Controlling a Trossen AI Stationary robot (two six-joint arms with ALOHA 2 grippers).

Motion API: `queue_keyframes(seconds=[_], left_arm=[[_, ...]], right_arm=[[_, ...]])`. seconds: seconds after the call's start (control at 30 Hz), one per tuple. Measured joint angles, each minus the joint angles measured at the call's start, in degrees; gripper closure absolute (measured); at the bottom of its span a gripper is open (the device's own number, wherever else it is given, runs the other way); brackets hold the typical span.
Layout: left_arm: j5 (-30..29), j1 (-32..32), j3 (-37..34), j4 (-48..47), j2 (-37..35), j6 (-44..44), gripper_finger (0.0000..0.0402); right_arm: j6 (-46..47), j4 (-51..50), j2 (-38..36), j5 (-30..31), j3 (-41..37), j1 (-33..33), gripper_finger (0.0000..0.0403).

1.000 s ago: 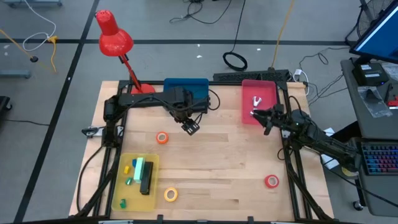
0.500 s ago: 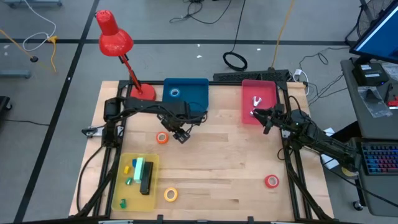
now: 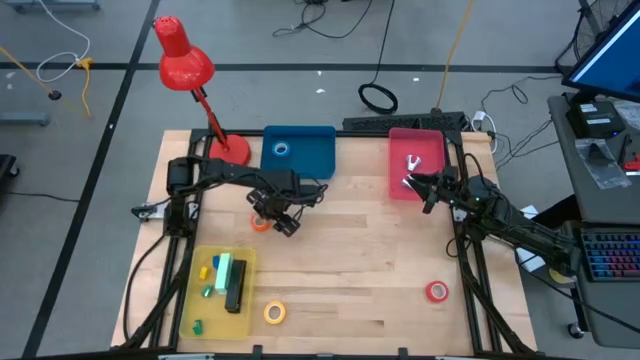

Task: Pick and place Stapler, Stapler remover, tape
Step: Put the orange tape on the blue bin

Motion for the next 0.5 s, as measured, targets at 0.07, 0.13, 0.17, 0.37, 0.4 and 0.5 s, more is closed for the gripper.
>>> queue_keyframes(seconds=[0.07, 0.13, 0.17, 0.37, 0.4, 0.5], left_arm=[[0.1, 0.0, -1.4, -0.2, 0.0, -0.2, 0.0170], [0.3, -0.1, -2.4, 0.0, 0.0, -0.2, 0.0170], [0.6, -0.1, -2.9, 0.5, 0.0, -0.1, 0.0170], [5.6, 0.0, -6.4, 8.7, -0.2, 0.4, 0.0193], [6.2, 0.0, -6.7, 9.3, -0.2, 0.4, 0.0209], [6.7, 0.0, -6.8, 9.2, -0.2, 0.5, 0.0275]], right_arm=[[0.0, 0.0, 0.0, 0.0, 0.0, 0.0, 0.0273], [0.3, -0.1, 0.0, 0.1, 0.0, 0.0, 0.0273], [0.4, -0.1, 0.0, 0.1, 0.0, 0.0, 0.0273], [0.9, -0.1, 0.0, 0.1, 0.0, 0.0, 0.0273], [0.9, -0.1, 0.0, 0.1, 0.0, 0.0, 0.0273], [1.1, -0.1, 0.0, 0.2, 0.0, 0.0, 0.0273]])
